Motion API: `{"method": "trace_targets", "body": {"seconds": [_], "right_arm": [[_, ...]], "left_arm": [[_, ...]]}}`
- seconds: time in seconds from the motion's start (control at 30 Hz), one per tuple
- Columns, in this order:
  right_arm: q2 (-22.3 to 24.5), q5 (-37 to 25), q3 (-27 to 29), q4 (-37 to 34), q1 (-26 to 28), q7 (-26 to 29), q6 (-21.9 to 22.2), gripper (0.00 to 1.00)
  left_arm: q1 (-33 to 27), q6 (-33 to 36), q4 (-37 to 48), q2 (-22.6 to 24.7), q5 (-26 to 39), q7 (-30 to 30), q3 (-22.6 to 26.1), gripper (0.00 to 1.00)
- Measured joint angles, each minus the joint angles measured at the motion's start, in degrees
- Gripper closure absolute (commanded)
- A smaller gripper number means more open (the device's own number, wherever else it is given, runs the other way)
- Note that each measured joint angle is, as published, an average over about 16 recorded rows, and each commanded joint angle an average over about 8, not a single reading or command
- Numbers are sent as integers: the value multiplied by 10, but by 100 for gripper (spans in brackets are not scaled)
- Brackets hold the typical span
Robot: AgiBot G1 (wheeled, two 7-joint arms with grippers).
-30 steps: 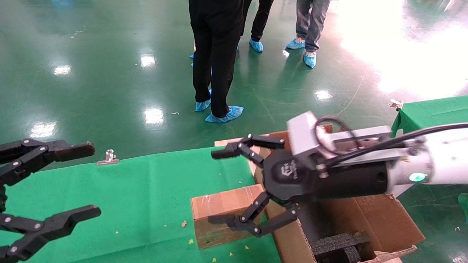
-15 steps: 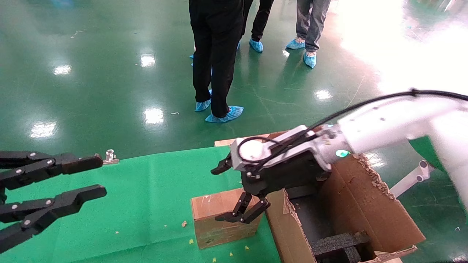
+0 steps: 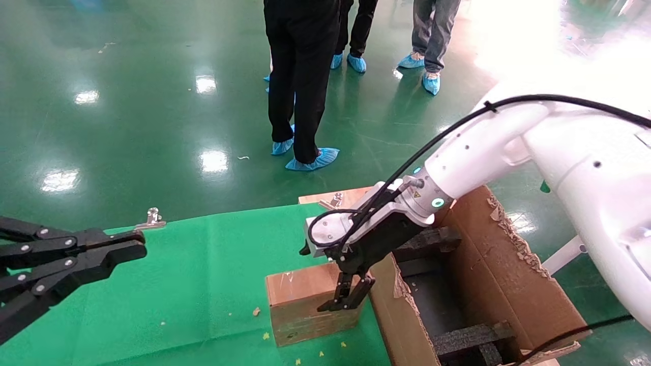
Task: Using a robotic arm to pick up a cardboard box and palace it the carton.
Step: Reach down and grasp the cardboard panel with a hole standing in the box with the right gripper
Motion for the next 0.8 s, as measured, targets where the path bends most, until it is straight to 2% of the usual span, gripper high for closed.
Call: {"method": "trace_targets", "body": {"seconds": [0.2, 0.23, 0.27, 0.5, 0.53, 0.8], "right_arm": [[-25, -11, -32, -40, 20, -33, 0, 0], [-28, -12, -36, -45, 22, -37, 0, 0], [-30, -13, -38, -49, 24, -40, 0, 8], [-37, -14, -46, -59, 28, -48, 0, 95], [-37, -13, -46, -59, 28, -48, 0, 100], [-33, -11, -41, -54, 25, -44, 0, 100]], "left_arm": [[0, 0, 0, 0, 0, 0, 0, 4], [0, 0, 0, 0, 0, 0, 0, 0], [0, 0, 0, 0, 0, 0, 0, 0], [0, 0, 0, 0, 0, 0, 0, 0], [0, 0, 0, 0, 0, 0, 0, 0], [0, 0, 0, 0, 0, 0, 0, 0]]}}
